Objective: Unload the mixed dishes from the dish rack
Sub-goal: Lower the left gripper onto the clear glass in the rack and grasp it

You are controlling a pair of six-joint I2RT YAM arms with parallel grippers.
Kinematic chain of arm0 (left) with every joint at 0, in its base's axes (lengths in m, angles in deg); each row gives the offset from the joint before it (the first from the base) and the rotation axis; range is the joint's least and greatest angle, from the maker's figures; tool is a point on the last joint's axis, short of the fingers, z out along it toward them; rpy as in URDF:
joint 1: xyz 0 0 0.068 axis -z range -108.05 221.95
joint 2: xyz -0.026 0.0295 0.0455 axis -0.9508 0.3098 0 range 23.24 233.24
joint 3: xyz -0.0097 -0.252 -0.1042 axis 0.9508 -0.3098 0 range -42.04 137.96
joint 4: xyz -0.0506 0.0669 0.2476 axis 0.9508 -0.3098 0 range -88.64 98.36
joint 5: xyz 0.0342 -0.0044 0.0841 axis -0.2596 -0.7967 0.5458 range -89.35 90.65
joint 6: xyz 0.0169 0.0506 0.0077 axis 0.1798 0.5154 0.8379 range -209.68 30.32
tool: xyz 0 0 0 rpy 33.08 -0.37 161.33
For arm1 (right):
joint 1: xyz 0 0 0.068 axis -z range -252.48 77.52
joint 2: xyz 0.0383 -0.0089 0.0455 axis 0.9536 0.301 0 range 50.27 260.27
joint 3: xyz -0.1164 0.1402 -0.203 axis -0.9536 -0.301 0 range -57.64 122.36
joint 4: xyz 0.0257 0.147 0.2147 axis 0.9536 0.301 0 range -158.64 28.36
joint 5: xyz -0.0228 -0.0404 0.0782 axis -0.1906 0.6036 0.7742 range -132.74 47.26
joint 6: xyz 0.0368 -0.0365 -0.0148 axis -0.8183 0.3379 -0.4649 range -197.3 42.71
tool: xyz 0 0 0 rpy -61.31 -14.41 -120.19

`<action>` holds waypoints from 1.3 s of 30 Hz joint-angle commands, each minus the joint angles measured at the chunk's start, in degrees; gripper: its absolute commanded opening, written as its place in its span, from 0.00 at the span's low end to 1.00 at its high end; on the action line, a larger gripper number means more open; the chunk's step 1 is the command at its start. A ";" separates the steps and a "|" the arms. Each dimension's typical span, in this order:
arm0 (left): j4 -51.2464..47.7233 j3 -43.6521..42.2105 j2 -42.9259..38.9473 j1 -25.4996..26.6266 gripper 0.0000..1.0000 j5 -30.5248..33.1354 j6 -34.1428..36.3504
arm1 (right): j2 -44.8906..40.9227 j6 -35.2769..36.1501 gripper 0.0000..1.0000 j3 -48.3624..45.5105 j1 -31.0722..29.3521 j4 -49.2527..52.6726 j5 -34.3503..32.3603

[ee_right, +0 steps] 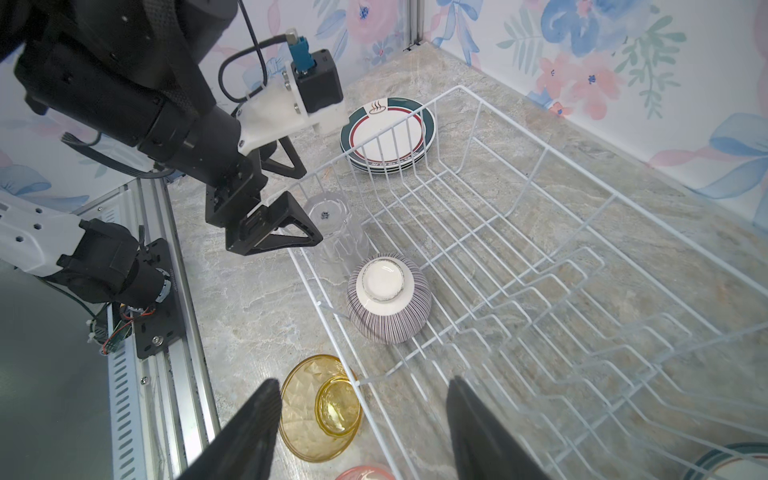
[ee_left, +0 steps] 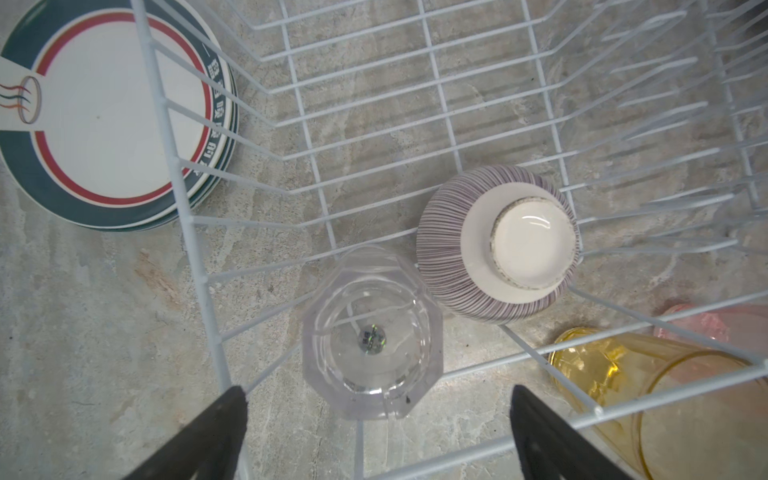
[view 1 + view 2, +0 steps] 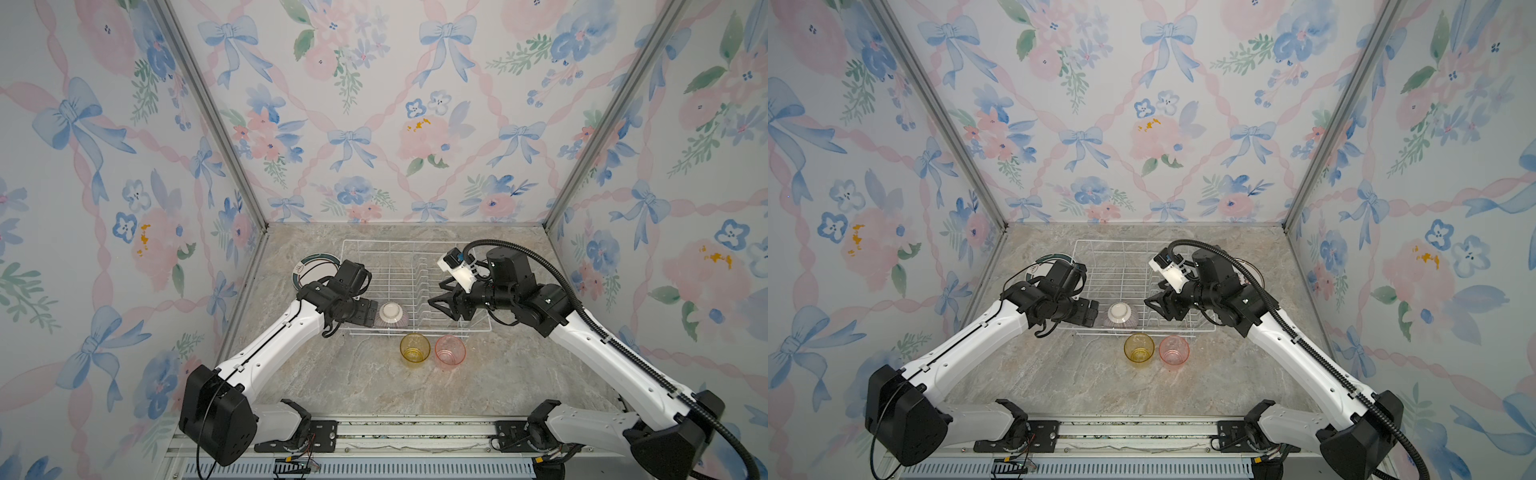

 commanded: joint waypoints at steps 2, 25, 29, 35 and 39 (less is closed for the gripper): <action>-1.27 0.20 3.68 0.37 0.98 0.19 -1.66 | -0.25 -1.69 0.65 -1.97 1.70 -4.40 3.61; -1.22 3.67 12.89 -0.13 0.79 0.10 0.29 | -1.48 -3.52 0.64 -6.57 3.73 -7.78 4.23; -1.25 3.52 12.71 -0.39 0.75 0.14 0.38 | -1.39 -3.53 0.64 -6.83 4.00 -7.96 4.27; -1.27 3.15 13.41 -0.97 0.64 -1.22 0.90 | -1.29 -3.61 0.64 -7.07 4.31 -7.99 4.27; -1.33 2.74 14.20 -1.19 0.55 -1.64 1.12 | -1.21 -3.61 0.64 -7.18 4.51 -8.16 4.27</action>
